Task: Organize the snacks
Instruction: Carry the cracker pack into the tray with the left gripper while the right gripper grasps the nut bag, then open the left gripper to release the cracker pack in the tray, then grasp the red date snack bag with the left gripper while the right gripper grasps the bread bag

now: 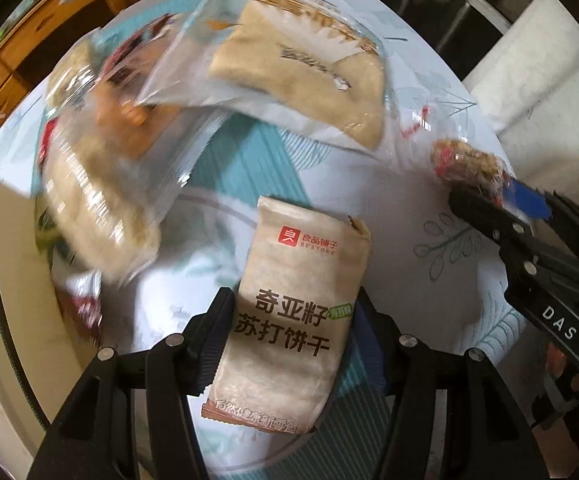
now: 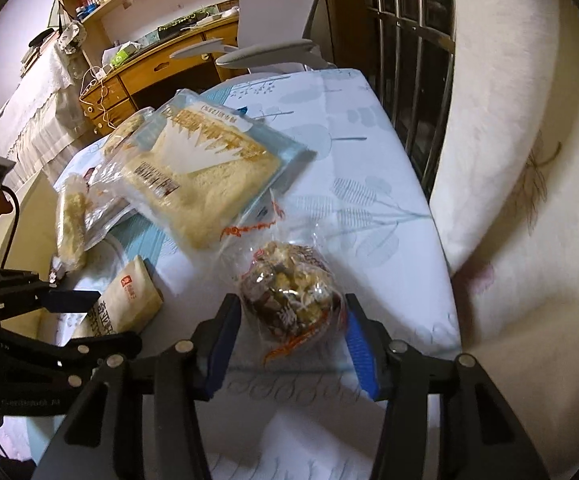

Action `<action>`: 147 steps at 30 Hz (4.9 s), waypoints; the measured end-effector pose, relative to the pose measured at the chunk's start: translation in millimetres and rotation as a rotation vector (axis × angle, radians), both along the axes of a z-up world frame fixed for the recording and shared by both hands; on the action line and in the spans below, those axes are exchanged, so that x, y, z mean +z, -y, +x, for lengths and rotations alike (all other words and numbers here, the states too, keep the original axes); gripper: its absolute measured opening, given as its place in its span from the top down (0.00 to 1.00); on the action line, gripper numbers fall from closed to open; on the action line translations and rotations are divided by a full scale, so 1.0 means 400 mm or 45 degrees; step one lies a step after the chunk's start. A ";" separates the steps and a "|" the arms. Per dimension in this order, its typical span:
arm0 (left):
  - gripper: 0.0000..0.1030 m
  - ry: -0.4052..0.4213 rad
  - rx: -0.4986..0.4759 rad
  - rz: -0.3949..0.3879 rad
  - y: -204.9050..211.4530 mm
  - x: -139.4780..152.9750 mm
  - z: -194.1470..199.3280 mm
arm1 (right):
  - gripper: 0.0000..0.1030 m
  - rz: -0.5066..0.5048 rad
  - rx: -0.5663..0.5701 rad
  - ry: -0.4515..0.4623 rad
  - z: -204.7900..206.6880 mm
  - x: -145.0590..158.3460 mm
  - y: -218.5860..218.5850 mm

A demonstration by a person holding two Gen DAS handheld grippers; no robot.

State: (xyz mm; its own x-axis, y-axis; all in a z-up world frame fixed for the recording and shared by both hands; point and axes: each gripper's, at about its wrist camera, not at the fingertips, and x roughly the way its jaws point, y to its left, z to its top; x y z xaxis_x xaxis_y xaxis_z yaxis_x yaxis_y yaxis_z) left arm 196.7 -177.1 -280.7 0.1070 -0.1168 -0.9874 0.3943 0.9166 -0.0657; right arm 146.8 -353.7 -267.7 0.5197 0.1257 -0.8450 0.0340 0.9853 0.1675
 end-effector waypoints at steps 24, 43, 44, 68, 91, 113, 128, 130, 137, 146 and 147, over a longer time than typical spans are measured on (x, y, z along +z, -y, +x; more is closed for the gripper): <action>0.45 0.215 -0.004 -0.252 -0.255 0.361 -0.110 | 0.52 0.012 -0.010 -0.037 -0.179 0.134 -0.268; 0.45 0.331 0.089 -0.350 -0.654 0.506 -0.189 | 0.85 0.009 -0.038 0.191 -0.237 0.303 -0.565; 0.45 0.329 0.102 -0.345 -0.674 0.501 -0.187 | 0.85 0.010 -0.044 0.193 -0.243 0.302 -0.581; 0.22 0.241 0.358 -0.282 -0.819 0.409 -0.167 | 0.85 -0.026 -0.054 0.096 -0.256 0.280 -0.651; 0.22 0.281 0.784 -0.339 -0.501 0.410 -0.262 | 0.84 -0.038 0.423 0.047 -0.225 0.275 -0.364; 0.22 0.229 1.098 -0.280 -0.257 0.260 -0.267 | 0.51 -0.144 0.603 0.072 -0.071 0.265 -0.113; 0.24 0.162 1.383 -0.077 -0.242 0.088 -0.185 | 0.07 -0.458 0.759 0.074 0.169 0.175 -0.176; 0.24 0.152 1.398 -0.040 -0.246 0.071 -0.173 | 0.06 -0.477 0.785 0.050 0.202 0.148 -0.187; 0.26 0.130 1.440 0.033 -0.272 0.026 -0.134 | 0.05 -0.494 0.812 -0.035 0.278 0.057 -0.209; 0.34 0.059 1.465 0.081 -0.304 -0.022 -0.099 | 0.00 -0.507 0.874 -0.048 0.317 -0.019 -0.244; 0.37 0.053 1.464 0.087 -0.308 -0.027 -0.097 | 0.00 -0.522 0.877 -0.046 0.320 -0.026 -0.247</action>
State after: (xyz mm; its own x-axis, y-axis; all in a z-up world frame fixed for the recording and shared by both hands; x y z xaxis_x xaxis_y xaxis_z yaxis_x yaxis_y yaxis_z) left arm 158.0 -54.0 -291.5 0.1481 0.1247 -0.9811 -0.6759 0.7370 -0.0084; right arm 275.0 -254.8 -278.2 0.4097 0.0839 -0.9084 -0.6058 0.7695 -0.2021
